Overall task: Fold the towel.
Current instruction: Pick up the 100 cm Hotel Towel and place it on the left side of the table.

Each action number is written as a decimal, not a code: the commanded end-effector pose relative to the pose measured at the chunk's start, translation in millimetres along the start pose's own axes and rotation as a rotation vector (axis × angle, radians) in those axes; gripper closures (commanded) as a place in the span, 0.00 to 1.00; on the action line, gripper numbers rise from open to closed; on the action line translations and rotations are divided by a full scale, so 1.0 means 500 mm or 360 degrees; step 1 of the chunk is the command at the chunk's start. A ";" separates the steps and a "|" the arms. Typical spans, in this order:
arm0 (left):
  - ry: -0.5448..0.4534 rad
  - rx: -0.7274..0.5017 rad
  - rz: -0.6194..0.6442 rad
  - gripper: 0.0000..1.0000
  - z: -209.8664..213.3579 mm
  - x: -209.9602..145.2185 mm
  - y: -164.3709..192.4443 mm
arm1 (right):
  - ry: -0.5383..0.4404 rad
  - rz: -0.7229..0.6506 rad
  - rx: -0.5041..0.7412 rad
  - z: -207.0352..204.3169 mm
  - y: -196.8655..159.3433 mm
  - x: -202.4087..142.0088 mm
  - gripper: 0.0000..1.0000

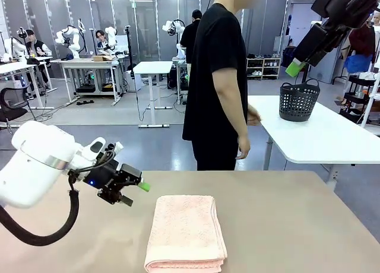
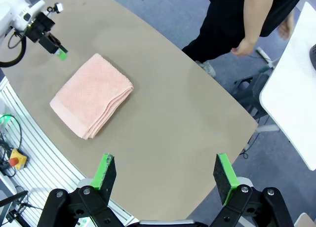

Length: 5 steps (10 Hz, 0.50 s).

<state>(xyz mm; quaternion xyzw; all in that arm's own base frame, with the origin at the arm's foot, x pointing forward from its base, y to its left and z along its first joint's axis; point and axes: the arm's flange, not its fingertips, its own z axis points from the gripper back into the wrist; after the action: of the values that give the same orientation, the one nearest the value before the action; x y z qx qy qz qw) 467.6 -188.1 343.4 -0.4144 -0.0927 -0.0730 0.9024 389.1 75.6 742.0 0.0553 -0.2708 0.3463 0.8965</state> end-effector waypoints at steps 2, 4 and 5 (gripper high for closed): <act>-0.0012 -0.0039 0.0039 0.00 -0.064 -0.004 0.023 | -0.0001 -0.0011 0.0001 0.000 -0.001 -0.001 0.00; -0.0017 -0.0061 0.0090 0.00 -0.094 -0.015 0.040 | -0.0001 -0.0011 0.0001 0.000 -0.001 -0.001 0.00; -0.0013 -0.0091 0.0095 0.00 -0.112 -0.020 0.042 | -0.0001 -0.0011 0.0001 0.000 -0.001 -0.001 0.00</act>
<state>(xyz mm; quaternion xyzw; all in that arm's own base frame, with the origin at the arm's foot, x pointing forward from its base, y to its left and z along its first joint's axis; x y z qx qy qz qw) 463.3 -208.6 299.4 -0.4345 -0.0596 -0.0454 0.8976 389.1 75.6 742.0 0.0553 -0.2709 0.3463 0.8965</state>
